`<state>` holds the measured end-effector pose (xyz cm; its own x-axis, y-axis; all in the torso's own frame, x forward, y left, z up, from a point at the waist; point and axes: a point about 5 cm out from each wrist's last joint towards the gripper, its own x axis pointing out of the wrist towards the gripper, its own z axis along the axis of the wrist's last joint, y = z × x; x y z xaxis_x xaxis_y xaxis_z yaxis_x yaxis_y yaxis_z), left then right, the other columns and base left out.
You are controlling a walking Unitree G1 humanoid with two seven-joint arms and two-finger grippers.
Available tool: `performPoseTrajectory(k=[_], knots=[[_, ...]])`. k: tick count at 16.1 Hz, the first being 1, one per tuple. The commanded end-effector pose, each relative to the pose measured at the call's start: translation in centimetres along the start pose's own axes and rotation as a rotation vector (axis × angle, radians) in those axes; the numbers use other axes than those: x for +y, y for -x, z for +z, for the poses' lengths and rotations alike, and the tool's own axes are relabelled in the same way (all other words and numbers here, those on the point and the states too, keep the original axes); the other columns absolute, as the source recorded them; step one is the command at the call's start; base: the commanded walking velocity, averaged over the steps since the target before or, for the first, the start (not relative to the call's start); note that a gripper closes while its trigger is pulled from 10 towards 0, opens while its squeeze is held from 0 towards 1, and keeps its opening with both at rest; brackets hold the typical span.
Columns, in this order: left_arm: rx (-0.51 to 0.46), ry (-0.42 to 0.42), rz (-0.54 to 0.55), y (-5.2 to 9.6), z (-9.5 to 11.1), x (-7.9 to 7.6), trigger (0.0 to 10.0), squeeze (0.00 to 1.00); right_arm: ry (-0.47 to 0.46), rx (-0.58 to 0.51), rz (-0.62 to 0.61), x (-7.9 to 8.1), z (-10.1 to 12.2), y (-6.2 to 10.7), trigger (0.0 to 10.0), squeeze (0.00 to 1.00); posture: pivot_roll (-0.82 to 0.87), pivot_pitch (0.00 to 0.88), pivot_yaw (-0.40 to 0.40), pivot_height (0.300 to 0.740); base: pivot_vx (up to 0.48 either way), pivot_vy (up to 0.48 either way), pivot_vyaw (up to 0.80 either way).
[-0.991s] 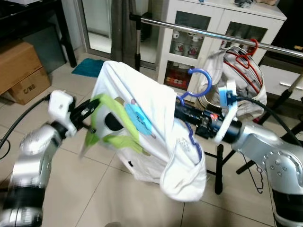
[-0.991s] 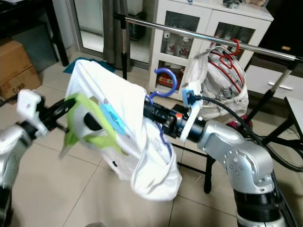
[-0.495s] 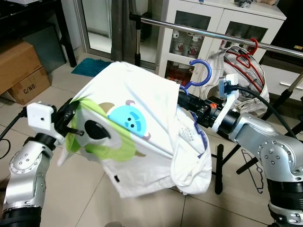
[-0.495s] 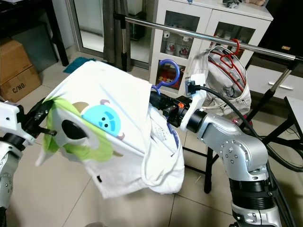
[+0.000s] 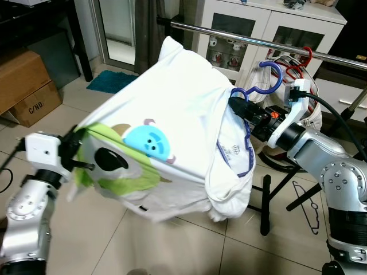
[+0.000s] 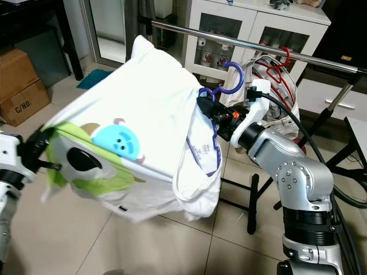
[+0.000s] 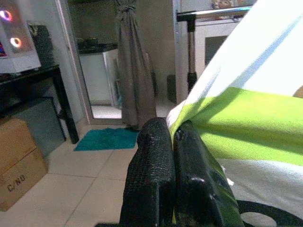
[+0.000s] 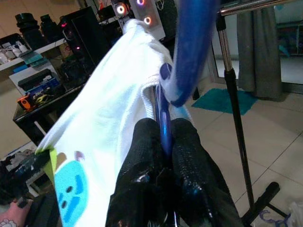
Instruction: Hang hanger
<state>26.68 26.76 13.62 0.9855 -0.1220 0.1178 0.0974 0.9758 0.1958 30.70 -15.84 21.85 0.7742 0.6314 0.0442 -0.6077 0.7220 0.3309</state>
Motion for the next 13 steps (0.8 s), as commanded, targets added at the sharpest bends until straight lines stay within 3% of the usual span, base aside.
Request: performPoseTrajectory(k=[1, 3, 4, 5, 6, 8, 13], knots=[[0.001, -0.016, 0.012, 0.0, 0.1, -0.1, 0.0, 0.0, 0.03, -0.05, -0.034, -0.4, 1.4, 0.4, 10.0, 0.0, 0.1, 0.0, -0.041, 0.74, 0.0, 0.0, 0.0], [0.072, -0.028, 0.025, -0.2, -0.8, -0.4, 0.0, 0.0, 0.052, -0.026, 0.008, 0.4, 1.3, 0.1, 10.0, 0.0, 0.1, 0.0, -0.044, 0.74, 0.0, 0.0, 0.0], [0.102, -0.031, 0.011, -0.2, -1.1, -0.6, 4.2, 0.0, 0.062, -0.017, 0.013, 0.5, 1.2, 0.0, 10.0, 0.0, 0.1, 0.0, -0.044, 0.74, 0.0, 0.0, 0.0], [0.12, -0.018, -0.037, -0.2, -1.3, -1.2, 10.0, 0.0, 0.087, 0.008, 0.024, 0.6, 0.9, -0.1, 10.0, 0.0, 0.1, 0.0, -0.044, 0.74, 0.0, 0.0, 0.0], [0.117, -0.016, -0.075, -0.2, -1.2, -1.5, 10.0, 1.0, 0.103, 0.029, 0.034, 0.8, 0.6, -0.3, 10.0, 0.0, 0.1, 0.0, -0.044, 0.74, 0.0, 0.0, 0.0], [0.15, -0.028, -0.105, 0.4, -1.5, -1.5, 10.0, 1.0, 0.127, 0.057, 0.03, 0.8, 0.2, -0.4, 10.0, 0.0, 0.11, 0.0, -0.051, 0.74, 0.0, 0.0, 0.0], [0.187, -0.073, -0.121, 1.4, -0.8, 0.9, 10.0, 1.0, 0.252, 0.156, 0.015, 0.4, -0.5, -0.6, 10.0, 0.0, 0.12, 0.0, -0.057, 0.74, 0.0, 0.0, 0.0]])
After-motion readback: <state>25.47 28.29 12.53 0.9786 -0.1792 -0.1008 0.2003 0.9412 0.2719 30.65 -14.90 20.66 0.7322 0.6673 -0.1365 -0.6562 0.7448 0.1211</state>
